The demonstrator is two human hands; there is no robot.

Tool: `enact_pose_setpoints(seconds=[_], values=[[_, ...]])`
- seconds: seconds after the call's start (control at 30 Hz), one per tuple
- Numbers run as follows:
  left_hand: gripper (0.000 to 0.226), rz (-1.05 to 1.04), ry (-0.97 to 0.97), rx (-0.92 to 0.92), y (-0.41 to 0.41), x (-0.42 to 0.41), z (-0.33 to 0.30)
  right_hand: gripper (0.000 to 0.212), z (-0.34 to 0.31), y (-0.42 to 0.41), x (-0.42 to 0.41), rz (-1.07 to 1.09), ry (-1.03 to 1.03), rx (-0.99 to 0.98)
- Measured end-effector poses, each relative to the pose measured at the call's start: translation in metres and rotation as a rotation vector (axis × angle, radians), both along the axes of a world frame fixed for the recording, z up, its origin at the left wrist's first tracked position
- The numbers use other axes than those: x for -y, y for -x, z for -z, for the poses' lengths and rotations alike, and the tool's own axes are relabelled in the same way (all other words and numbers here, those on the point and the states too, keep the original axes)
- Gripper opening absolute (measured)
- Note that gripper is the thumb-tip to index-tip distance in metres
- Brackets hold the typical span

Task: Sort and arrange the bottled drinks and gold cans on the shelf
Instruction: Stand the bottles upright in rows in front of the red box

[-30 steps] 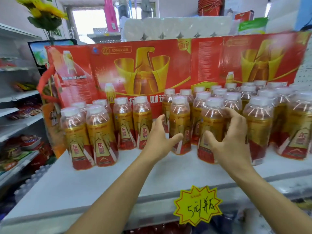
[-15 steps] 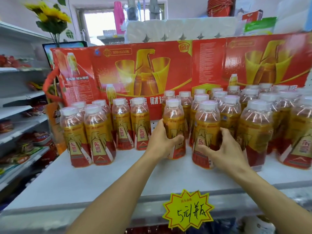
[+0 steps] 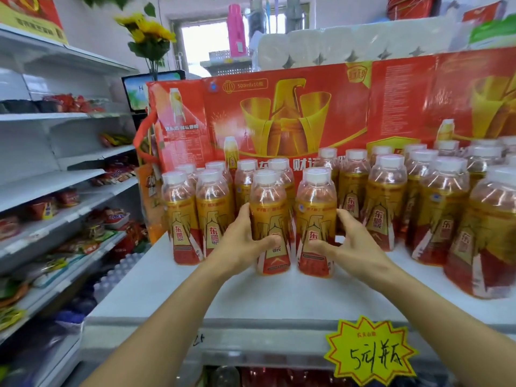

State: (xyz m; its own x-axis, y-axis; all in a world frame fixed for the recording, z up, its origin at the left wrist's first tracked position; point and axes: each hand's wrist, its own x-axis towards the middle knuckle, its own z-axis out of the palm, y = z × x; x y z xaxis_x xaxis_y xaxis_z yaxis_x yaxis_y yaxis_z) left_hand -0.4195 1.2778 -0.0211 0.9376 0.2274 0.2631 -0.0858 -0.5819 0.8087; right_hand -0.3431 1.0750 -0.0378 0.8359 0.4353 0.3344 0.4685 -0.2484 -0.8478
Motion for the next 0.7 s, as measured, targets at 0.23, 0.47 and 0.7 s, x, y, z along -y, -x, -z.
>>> enact_pose_setpoints(seconds=[0.23, 0.47, 0.7], values=[[0.124, -0.386, -1.005, 0.469, 0.011, -0.017, -0.020, 0.052, -0.002, -0.007, -0.017, -0.057, 0.056, 0.008], [0.119, -0.262, -1.227, 0.216, 0.001, -0.046, -0.049, 0.051, -0.007, -0.007, -0.039, -0.079, 0.070, -0.010], [0.115, -0.283, -1.211, 0.216, -0.006, -0.055, -0.048, 0.049, -0.010, -0.004, -0.053, -0.052, 0.079, -0.001]])
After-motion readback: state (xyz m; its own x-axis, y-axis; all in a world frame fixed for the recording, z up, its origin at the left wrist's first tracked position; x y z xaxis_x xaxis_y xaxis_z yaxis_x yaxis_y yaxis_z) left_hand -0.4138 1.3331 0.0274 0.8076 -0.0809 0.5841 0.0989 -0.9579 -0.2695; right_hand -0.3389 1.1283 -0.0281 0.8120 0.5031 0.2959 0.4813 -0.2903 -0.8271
